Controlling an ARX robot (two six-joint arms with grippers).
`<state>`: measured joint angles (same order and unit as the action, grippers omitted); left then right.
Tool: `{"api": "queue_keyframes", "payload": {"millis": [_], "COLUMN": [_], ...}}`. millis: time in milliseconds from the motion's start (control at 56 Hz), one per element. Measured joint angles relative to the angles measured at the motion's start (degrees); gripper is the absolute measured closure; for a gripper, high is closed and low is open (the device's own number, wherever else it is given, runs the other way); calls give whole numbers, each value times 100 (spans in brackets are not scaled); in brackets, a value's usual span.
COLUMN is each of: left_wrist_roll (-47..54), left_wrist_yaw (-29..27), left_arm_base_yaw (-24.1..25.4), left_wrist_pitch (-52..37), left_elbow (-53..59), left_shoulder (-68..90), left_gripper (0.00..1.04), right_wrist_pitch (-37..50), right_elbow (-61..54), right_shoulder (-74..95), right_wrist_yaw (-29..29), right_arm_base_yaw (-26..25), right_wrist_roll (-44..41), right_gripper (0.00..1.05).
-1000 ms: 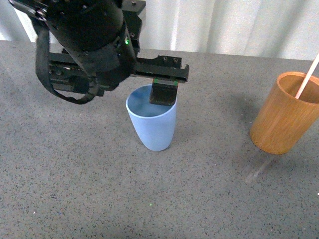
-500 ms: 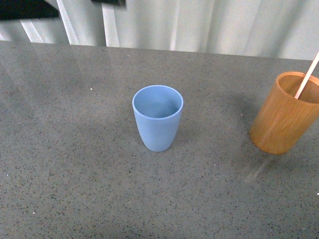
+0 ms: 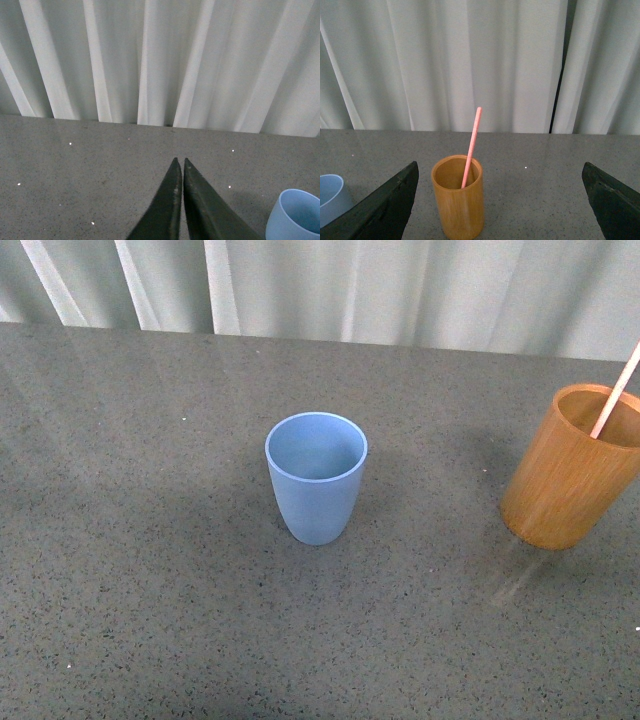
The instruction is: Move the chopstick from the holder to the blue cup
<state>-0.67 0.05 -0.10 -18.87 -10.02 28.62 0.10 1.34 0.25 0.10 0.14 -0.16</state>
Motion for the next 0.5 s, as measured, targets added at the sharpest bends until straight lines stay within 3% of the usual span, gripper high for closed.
{"api": "queue_keyframes", "payload": {"millis": [36,500], "left_wrist_roll": [-11,24], "left_wrist_yaw": [-2,-7], "left_arm_base_yaw": [0,0], "left_wrist_pitch": [0,396], "left_elbow": [57,669], "left_shoulder": [-68,-1016], "left_gripper": [102,101], "right_wrist_pitch": [0,0], "right_elbow": [0,0], "right_shoulder": [0,0], "right_wrist_yaw": [0,-15], "right_arm_base_yaw": [0,0], "right_wrist_roll": [0,0], "right_gripper": [10,10]}}
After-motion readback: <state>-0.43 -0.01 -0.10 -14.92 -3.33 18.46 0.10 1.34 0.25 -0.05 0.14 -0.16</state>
